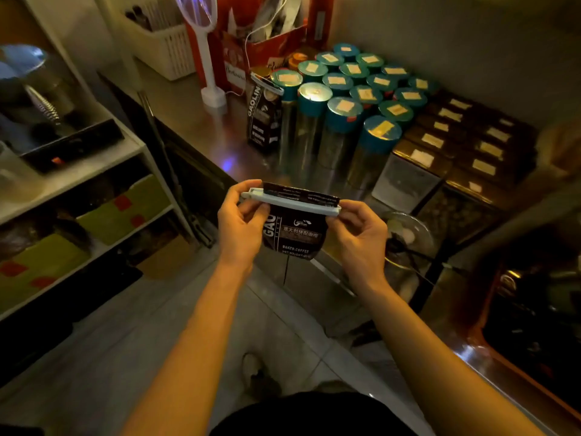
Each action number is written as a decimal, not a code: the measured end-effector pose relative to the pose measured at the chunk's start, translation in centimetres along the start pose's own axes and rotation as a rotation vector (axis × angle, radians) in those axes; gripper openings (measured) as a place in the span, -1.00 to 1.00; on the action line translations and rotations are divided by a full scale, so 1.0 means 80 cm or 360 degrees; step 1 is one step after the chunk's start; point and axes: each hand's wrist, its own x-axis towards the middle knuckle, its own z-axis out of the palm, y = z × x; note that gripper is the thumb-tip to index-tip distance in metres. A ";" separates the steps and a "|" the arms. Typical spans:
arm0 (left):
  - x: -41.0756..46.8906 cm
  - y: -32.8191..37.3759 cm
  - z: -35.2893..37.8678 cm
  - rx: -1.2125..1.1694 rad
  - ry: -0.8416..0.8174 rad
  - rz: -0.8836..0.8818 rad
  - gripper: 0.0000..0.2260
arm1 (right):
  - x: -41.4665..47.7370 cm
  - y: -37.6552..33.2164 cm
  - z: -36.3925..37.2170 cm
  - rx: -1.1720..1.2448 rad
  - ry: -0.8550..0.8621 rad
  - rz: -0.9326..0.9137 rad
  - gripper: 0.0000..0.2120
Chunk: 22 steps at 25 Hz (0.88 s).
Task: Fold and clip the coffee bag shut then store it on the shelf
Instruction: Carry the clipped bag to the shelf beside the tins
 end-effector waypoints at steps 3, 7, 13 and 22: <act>0.097 -0.006 -0.015 0.0035 -0.0061 -0.0048 -0.67 | 0.064 0.008 0.058 -0.0067 0.0087 0.0047 -0.78; 0.179 -0.023 -0.022 0.0100 -0.0103 -0.0080 -0.68 | 0.121 0.025 0.104 -0.0080 0.0121 0.0095 -0.78; 0.294 -0.063 -0.020 0.0201 -0.0196 -0.0197 -0.70 | 0.211 0.075 0.158 -0.0087 0.0239 0.0251 -0.79; 0.420 -0.096 -0.014 0.0442 -0.0380 -0.0400 -0.76 | 0.307 0.129 0.211 -0.0199 0.0394 0.0443 -0.77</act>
